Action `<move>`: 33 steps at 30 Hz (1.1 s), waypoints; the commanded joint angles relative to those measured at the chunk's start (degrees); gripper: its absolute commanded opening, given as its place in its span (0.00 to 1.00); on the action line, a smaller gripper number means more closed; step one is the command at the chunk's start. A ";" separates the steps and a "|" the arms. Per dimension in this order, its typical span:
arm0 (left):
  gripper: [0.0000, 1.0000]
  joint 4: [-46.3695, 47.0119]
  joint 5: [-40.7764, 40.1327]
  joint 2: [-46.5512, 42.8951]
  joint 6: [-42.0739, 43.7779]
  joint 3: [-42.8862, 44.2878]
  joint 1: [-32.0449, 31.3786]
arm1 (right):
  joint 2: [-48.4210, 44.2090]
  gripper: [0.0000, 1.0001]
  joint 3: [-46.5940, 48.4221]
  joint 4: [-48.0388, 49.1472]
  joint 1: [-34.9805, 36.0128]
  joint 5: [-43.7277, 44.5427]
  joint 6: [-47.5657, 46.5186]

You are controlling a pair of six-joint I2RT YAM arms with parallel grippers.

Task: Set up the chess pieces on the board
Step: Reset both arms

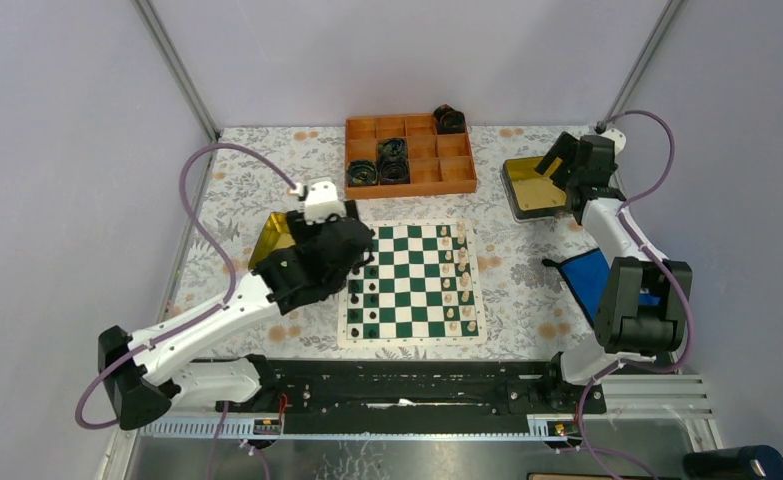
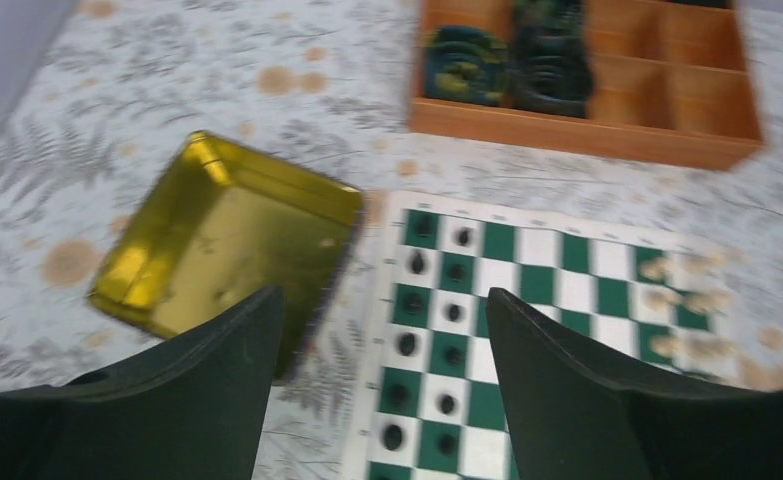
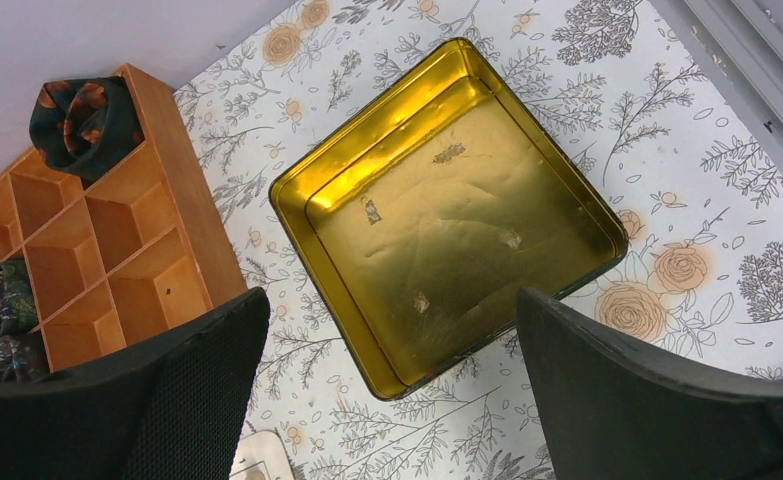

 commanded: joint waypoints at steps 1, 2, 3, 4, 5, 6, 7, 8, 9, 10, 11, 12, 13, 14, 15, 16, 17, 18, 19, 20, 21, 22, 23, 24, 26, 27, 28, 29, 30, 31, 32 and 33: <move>0.84 3.22 -6.64 -4.32 -4.62 -6.81 7.91 | 1.00 1.00 4.01 -3.11 1.95 3.33 -0.62; 0.87 4.36 -6.69 -4.96 -4.96 -8.57 9.83 | 1.11 1.00 4.20 -3.38 2.54 4.73 -0.90; 0.91 5.25 -6.85 -5.51 -5.48 -10.17 11.58 | 1.16 1.00 4.25 -3.39 3.20 5.92 -1.20; 0.95 6.34 -6.87 -5.78 -5.55 -11.57 13.34 | 1.23 1.00 4.30 -5.12 3.85 7.17 -1.46; 0.98 7.55 -6.79 -5.82 -5.53 -12.83 14.92 | 1.25 1.00 4.39 -5.57 4.61 8.32 -1.69; 0.99 8.33 -6.55 -5.58 -5.30 -13.66 16.52 | 1.37 1.00 4.43 -5.92 4.89 9.40 -1.87; 0.99 8.91 -6.30 -5.18 -4.88 -14.43 17.97 | 1.36 1.00 4.58 -6.27 4.92 10.35 -1.91; 0.99 9.19 -6.00 -4.49 -4.56 -14.92 19.41 | 1.39 1.00 4.72 -6.60 6.48 11.17 -1.91; 0.99 9.27 -5.53 -3.52 -4.48 -15.21 20.90 | 1.39 1.00 4.84 -7.03 7.00 11.99 -1.90; 0.99 9.46 -4.68 -2.82 -4.33 -15.39 22.35 | 1.39 1.00 4.87 -7.39 7.37 12.48 -1.96; 0.99 9.62 -3.89 -2.20 -4.23 -15.62 23.84 | 1.29 1.00 4.83 -7.63 7.65 12.69 -2.04; 0.99 10.21 -2.93 -1.81 -3.91 -15.94 25.70 | 1.03 1.00 4.68 -7.69 7.99 12.76 -2.27; 0.99 11.10 -1.60 -1.65 -3.44 -16.45 26.91 | 0.62 1.00 4.27 -7.47 8.27 12.99 -2.57; 0.99 12.47 -0.42 -1.73 -2.66 -17.12 28.02 | -0.04 1.00 3.66 -6.98 8.59 13.25 -2.96; 0.99 14.27 0.79 -2.03 -1.58 -18.19 28.84 | -0.75 1.00 2.87 -6.27 8.87 13.31 -3.42; 0.99 16.28 1.23 -2.50 -0.56 -19.29 29.46 | -1.44 1.00 2.11 -5.67 9.16 13.42 -3.97; 0.99 18.48 1.45 -3.06 0.54 -20.64 30.02 | -2.06 1.00 1.39 -5.19 9.40 13.61 -4.35; 0.99 20.47 2.10 -3.63 1.57 -21.89 30.54 | -2.50 1.00 0.83 -5.06 9.56 13.96 -4.59; 0.99 22.65 3.00 -4.29 2.67 -22.97 31.19 | -2.86 1.00 0.40 -5.21 9.80 14.14 -4.80; 0.99 24.52 4.15 -4.78 3.48 -24.39 31.90 | -3.14 1.00 -0.01 -5.34 10.02 14.41 -4.81; 0.99 25.84 5.28 -5.24 3.94 -25.20 32.49 | -3.38 1.00 -0.49 -5.33 10.41 14.70 -4.99; 0.99 26.82 6.12 -5.56 4.39 -25.73 32.94 | -3.59 1.00 -0.89 -5.15 10.66 15.07 -5.20; 0.99 27.39 6.71 -5.72 4.60 -26.16 33.30 | -3.66 1.00 -1.13 -5.19 10.93 15.62 -5.35; 0.99 27.74 7.09 -5.70 4.91 -26.46 33.49 | -3.74 1.00 -1.30 -5.24 11.12 16.06 -5.48; 0.99 28.33 7.87 -5.51 5.82 -26.90 33.88 | -4.01 1.00 -1.64 -4.99 11.36 16.50 -5.85; 0.99 28.88 8.30 -5.42 6.67 -27.10 33.95 | -4.08 1.00 -1.71 -4.86 11.51 16.52 -6.03; 0.99 29.52 9.06 -5.39 7.36 -27.48 34.08 | -4.10 1.00 -1.79 -4.81 11.59 16.53 -6.30; 0.99 30.62 10.19 -5.47 8.07 -27.81 34.26 | -4.13 1.00 -1.85 -4.75 11.75 16.51 -6.38; 0.99 31.76 11.35 -5.60 8.64 -28.19 34.50 | -4.17 1.00 -1.93 -4.65 11.86 16.33 -6.39; 0.99 32.58 12.43 -5.67 9.16 -28.50 34.76 | -4.19 1.00 -2.04 -4.55 11.92 16.04 -6.39; 0.99 33.33 13.37 -5.76 9.68 -28.71 34.89 | -4.27 1.00 -2.14 -4.54 12.14 15.72 -6.44; 0.99 33.73 14.21 -5.74 10.18 -28.93 35.01 | -4.40 1.00 -2.34 -4.51 12.40 15.56 -6.65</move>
